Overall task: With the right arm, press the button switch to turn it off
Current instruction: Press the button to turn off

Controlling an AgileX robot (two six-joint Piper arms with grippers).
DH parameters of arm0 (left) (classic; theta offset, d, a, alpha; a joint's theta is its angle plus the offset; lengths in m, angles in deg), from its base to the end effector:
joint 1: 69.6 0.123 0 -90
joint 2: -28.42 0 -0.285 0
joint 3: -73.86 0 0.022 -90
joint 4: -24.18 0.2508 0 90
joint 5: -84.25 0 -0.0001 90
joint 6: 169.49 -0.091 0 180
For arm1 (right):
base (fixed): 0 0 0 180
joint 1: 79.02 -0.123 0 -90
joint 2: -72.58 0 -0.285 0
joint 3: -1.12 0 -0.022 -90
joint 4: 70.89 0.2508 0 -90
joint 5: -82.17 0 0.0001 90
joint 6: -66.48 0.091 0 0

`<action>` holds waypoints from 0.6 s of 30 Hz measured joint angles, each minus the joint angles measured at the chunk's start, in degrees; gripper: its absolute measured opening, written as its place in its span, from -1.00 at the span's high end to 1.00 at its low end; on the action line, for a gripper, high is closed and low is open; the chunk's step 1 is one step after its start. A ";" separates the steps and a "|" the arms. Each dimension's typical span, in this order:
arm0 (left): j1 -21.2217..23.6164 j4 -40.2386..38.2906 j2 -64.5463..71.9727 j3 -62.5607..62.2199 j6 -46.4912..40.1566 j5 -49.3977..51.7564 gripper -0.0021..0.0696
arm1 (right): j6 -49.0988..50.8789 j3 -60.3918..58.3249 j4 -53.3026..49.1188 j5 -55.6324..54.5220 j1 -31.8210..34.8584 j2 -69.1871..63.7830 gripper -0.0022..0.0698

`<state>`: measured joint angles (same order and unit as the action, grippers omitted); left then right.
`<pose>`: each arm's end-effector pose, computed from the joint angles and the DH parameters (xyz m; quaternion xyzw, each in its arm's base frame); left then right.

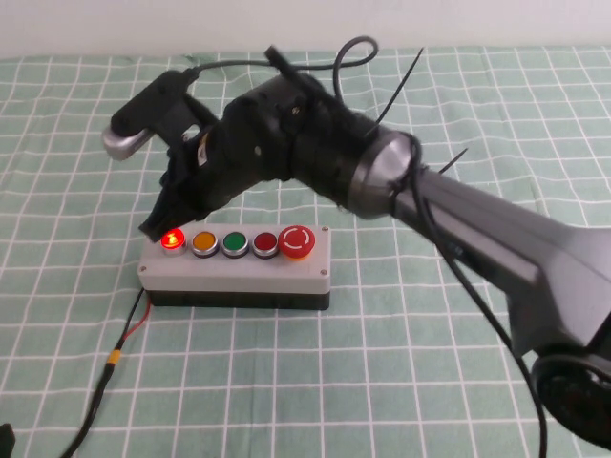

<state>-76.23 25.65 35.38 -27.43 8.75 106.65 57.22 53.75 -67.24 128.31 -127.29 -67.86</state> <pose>0.0518 -0.0051 0.1701 0.0659 0.8066 -0.0140 0.5872 0.3529 0.4020 0.2730 -0.4327 0.8118 0.1586 0.3586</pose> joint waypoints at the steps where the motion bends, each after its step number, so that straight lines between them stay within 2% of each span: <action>1: 0.00 0.00 0.00 0.00 0.00 0.00 0.95 | 0.00 0.10 0.42 -0.45 -0.27 -0.51 0.97; 10: 0.00 0.00 0.00 0.00 0.00 0.00 0.95 | 0.00 0.25 1.51 -3.16 -1.64 -3.45 0.97; 18: 0.00 0.00 0.00 0.00 0.00 0.00 0.95 | 0.00 1.23 1.05 -0.76 -1.64 -4.76 0.97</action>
<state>-76.23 25.65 35.38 -27.43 8.75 106.65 57.22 54.98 -66.19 127.54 -128.94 -72.62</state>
